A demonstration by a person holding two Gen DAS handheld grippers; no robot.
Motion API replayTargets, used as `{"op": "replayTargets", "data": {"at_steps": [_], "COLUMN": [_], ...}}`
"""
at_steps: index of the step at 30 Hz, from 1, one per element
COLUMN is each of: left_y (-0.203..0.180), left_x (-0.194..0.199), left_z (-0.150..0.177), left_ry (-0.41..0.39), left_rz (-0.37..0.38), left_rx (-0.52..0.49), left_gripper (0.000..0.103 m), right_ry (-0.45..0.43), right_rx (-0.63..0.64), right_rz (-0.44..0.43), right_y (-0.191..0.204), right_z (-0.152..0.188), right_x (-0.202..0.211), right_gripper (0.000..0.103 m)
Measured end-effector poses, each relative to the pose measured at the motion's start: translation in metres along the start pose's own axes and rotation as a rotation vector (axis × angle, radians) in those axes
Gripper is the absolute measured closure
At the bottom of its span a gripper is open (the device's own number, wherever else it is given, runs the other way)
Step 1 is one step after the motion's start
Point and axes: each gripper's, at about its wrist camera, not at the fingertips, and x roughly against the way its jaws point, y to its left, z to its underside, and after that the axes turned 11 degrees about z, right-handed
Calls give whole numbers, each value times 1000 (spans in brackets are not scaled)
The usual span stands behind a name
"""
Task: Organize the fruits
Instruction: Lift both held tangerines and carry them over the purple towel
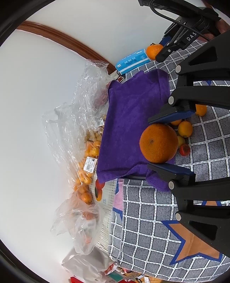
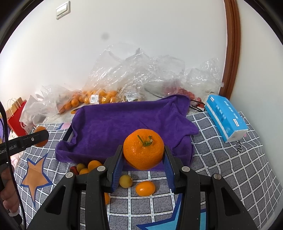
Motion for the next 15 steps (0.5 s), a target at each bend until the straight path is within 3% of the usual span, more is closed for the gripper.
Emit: {"op": "replayTargets", "data": {"at_steps": [15], "left_y": [0], "left_x": [1], "left_z": [-1], "left_ry": [-2], "left_rz": [-2], "left_rx": [2], "left_gripper": [63], "right_ry": [1], "right_rx": [2], "right_rz": [-3], "right_y": [1], "right_z": [0], "right_x": [-2], "right_gripper": [60]}}
